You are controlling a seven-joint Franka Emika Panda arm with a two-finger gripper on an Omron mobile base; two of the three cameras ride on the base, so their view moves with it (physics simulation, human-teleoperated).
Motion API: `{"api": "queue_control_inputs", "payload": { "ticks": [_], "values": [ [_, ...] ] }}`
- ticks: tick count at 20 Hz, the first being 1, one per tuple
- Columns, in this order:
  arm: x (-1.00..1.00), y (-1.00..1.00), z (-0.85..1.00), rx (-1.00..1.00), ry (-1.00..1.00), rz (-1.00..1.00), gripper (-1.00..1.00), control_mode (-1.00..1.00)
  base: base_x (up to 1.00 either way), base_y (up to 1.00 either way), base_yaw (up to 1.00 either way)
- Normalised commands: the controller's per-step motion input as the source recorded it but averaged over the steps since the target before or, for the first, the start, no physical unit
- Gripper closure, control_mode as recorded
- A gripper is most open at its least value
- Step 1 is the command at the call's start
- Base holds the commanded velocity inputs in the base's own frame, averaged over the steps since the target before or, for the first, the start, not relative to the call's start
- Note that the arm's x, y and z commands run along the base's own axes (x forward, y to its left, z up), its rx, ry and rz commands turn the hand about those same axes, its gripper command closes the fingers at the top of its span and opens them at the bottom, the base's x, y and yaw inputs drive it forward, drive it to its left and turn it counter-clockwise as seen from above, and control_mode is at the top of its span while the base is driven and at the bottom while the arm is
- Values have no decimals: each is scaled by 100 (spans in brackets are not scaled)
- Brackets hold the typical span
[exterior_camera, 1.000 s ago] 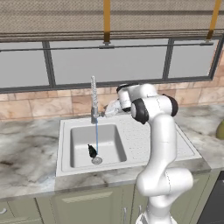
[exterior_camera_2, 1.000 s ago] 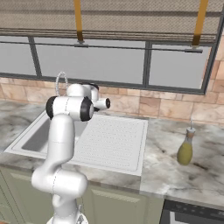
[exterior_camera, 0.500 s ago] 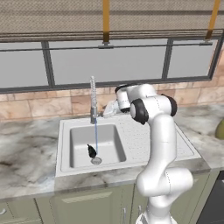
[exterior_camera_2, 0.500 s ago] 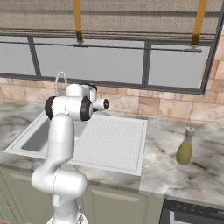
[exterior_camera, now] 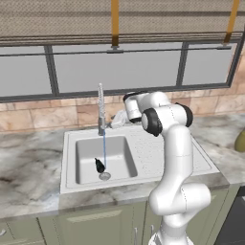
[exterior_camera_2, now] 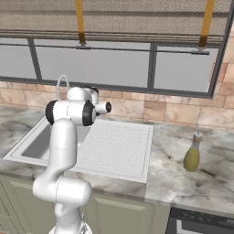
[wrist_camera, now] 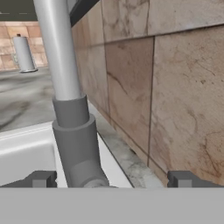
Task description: Turn on the sink faucet. Then move the eggplant from the counter to the sink. Turn off the sink. Move the vegetable from the sink to the pot next to the stove. Finally move the pot to the front right burner.
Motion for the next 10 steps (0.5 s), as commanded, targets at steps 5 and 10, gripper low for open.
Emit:
{"api": "queue_control_inputs", "payload": {
  "ticks": [5,10],
  "values": [
    [0,63,39,-5,0,2,-100,-100,0,0,0],
    [0,63,39,-5,-2,3,-100,-100,0,0,0]
  ]
}}
